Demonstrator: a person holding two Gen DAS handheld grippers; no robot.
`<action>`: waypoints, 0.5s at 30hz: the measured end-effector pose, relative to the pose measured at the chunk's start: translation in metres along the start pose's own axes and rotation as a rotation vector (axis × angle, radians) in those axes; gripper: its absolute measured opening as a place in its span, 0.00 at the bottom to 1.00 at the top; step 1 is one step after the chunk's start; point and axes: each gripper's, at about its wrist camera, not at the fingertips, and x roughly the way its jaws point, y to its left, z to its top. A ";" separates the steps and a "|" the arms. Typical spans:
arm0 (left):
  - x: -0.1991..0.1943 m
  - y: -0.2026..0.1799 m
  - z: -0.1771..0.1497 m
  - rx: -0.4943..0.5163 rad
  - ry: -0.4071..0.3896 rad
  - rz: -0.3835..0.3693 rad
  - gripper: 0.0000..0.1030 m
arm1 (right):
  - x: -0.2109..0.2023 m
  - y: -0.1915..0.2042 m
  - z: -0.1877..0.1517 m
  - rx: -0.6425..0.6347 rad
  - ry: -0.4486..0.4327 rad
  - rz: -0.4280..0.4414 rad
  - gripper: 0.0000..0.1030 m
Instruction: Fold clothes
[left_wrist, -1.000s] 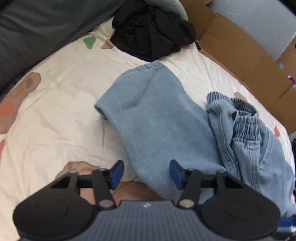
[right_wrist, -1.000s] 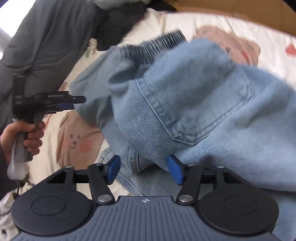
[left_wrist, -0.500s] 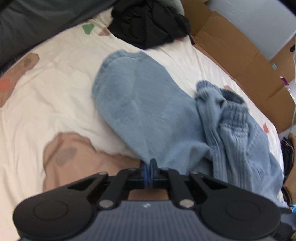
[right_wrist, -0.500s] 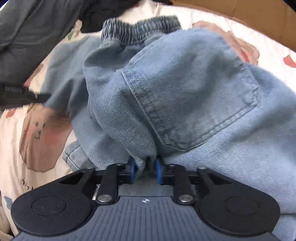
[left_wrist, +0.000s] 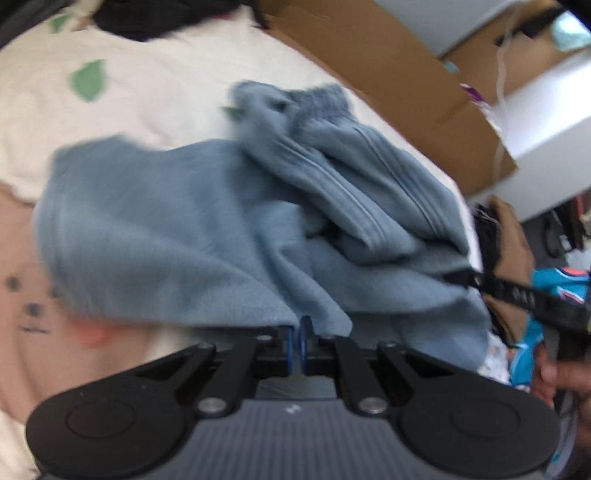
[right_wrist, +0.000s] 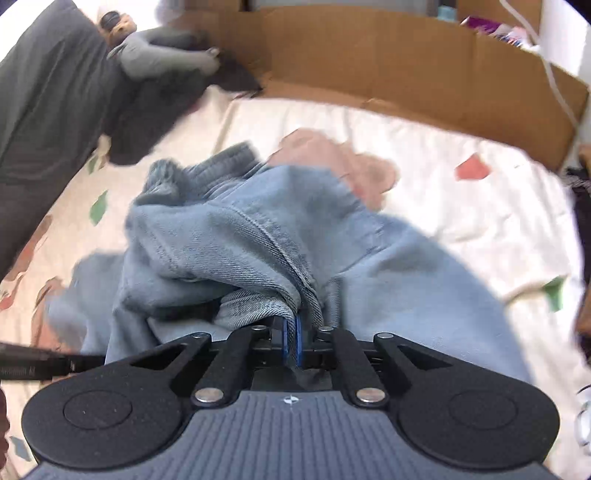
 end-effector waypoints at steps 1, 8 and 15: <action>0.005 -0.008 0.001 0.008 0.006 -0.020 0.03 | -0.002 -0.005 0.004 -0.001 -0.007 -0.010 0.02; 0.037 -0.066 0.013 0.127 0.067 -0.087 0.07 | -0.013 -0.032 0.027 0.008 -0.021 -0.057 0.02; 0.017 -0.049 0.026 0.164 0.098 -0.108 0.13 | -0.003 -0.041 0.029 0.020 0.023 -0.033 0.03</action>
